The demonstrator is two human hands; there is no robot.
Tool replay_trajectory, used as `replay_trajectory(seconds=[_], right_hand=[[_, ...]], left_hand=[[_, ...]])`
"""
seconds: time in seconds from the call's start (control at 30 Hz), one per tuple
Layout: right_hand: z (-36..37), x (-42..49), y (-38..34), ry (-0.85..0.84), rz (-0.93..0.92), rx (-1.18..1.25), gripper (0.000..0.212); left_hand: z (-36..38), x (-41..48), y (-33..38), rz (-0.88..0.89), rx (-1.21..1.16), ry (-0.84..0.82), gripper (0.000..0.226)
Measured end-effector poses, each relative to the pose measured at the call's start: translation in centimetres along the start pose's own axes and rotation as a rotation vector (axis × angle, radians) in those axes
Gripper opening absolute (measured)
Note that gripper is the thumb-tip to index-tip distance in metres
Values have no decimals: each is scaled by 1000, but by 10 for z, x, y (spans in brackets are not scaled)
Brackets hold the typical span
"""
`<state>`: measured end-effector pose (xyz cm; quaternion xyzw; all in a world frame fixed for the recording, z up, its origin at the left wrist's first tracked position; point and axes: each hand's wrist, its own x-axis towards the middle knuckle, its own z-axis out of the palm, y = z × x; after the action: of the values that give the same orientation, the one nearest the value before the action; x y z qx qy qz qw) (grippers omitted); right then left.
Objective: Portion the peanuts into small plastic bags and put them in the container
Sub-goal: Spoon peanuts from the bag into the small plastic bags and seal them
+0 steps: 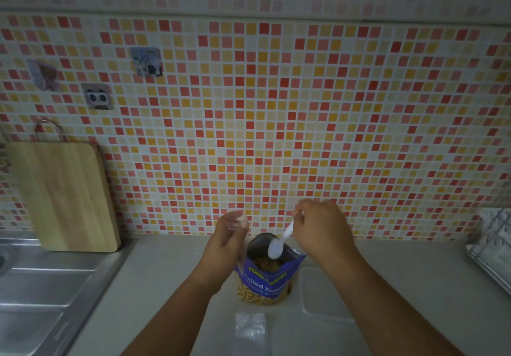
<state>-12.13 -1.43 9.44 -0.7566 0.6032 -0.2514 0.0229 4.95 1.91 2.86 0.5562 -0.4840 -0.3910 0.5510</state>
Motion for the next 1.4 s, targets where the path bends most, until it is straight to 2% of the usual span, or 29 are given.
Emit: replay_trajectory(seconds=[0.07,0.1,0.13,0.2,0.27,0.33,0.4,0.57,0.63,0.7,0.77,0.8,0.9,0.97,1.03,1.1,1.17,1.23,1.4], right_hand=[[23,-11,8,-208,85,20,24],[32,-17,12,-254,87,26,25],[39,-22,16,-257,65,16,27],[41,-29,14,-140,36,69,30],[36,-35,5,-68,51,330,24],[30,-45,-8,-164,142,727,13],[30,-55,-16,-289,224,959,12],[42,-65,-10,-298,301,1106,23],[47,-67,-1,-341,315,1136,22],[56,-72,14,-424,354,1147,22],[73,-81,31,-565,433,1089,24],[83,-86,40,-639,501,1041,24],[120,-105,64,-724,668,869,26],[141,-114,73,-678,716,727,33],[164,-120,80,-608,774,650,38],[180,-123,81,-539,814,599,34],[182,-123,76,-528,775,492,22],[176,-122,70,-486,684,307,25],[177,-122,71,-431,676,288,29]], left_hand=[[-2,-9,6,-38,-219,-13,18],[-2,-12,5,-49,-302,-31,22],[-2,-15,5,-62,-363,-50,28],[0,-23,6,-93,-434,-83,39],[3,-30,4,-107,-441,-110,43],[7,-36,-1,-103,-407,-160,44],[9,-40,-7,-112,-413,-206,44],[12,-48,-7,-109,-415,-263,44],[10,-49,-12,-93,-398,-185,46],[6,-47,-30,-158,-354,22,39],[2,-45,-63,-349,-231,224,21],[0,-46,-82,-442,-105,253,21],[7,-56,-127,-586,373,60,32],[15,-60,-146,-529,591,7,44],[21,-60,-154,-463,649,12,51],[21,-57,-160,-447,681,-4,45],[19,-54,-164,-455,692,-8,36],[16,-54,-166,-448,693,7,28],[5,-56,-166,-398,659,68,25]])
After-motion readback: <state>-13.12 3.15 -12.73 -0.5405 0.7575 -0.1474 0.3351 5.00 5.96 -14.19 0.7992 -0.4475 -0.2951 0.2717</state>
